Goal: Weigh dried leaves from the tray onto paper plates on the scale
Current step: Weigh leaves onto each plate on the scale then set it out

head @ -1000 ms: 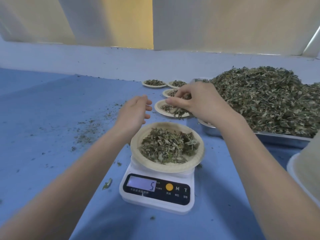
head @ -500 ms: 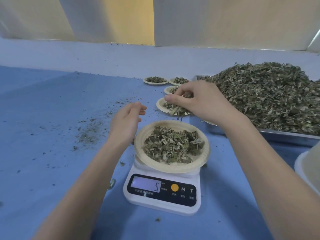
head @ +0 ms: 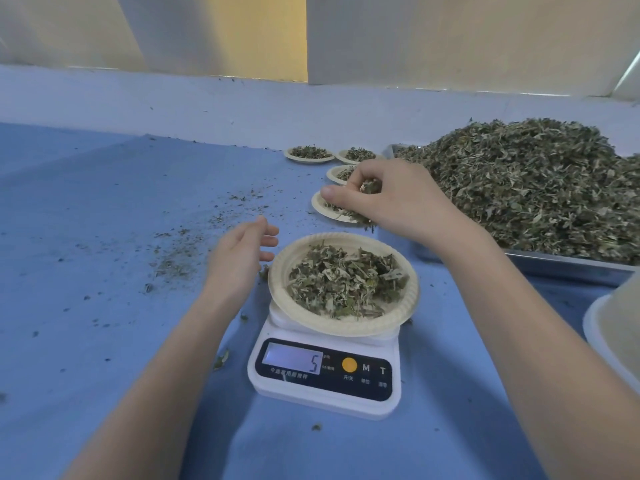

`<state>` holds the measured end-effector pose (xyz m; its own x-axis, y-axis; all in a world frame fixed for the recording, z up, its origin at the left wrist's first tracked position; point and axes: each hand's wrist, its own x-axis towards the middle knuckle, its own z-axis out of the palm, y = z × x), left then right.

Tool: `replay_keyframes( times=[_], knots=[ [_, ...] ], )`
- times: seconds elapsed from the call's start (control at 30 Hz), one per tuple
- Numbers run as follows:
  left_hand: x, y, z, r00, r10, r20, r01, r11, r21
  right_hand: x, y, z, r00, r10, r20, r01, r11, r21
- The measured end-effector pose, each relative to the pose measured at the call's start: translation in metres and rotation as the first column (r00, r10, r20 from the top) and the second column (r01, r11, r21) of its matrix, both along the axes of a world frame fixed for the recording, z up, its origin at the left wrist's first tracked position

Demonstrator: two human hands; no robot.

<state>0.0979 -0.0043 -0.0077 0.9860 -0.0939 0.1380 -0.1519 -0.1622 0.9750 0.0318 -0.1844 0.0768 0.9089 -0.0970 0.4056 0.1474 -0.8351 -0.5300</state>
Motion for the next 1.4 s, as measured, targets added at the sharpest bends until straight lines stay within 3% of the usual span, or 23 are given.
replay_keyframes(
  times=[0.2, 0.43, 0.9, 1.23, 1.4],
  knots=[
    [0.001, 0.001, 0.000, 1.000, 0.003, -0.009, -0.003, 1.000, 0.010, -0.001, -0.004, 0.005, 1.000, -0.006, -0.014, 0.005, 0.999, -0.038],
    [0.001, 0.001, 0.000, 1.000, 0.004, -0.007, -0.004, 1.000, 0.016, -0.004, -0.001, 0.007, 0.999, 0.047, 0.013, -0.048, 0.997, 0.053],
    [0.001, 0.000, 0.000, 1.000, -0.008, -0.013, 0.008, 1.000, 0.003, -0.008, 0.003, 0.013, 0.986, 0.128, -0.109, -0.119, 0.990, 0.080],
    [0.001, 0.001, 0.000, 1.000, -0.014, -0.008, 0.014, 1.000, 0.006, -0.017, 0.002, 0.018, 0.931, 0.331, -0.152, -0.317, 0.942, 0.107],
    [0.001, 0.001, 0.001, 1.000, -0.015, -0.018, 0.015, 1.000, 0.003, -0.017, 0.001, 0.018, 0.920, 0.352, -0.170, -0.342, 0.936, 0.086]
  ],
)
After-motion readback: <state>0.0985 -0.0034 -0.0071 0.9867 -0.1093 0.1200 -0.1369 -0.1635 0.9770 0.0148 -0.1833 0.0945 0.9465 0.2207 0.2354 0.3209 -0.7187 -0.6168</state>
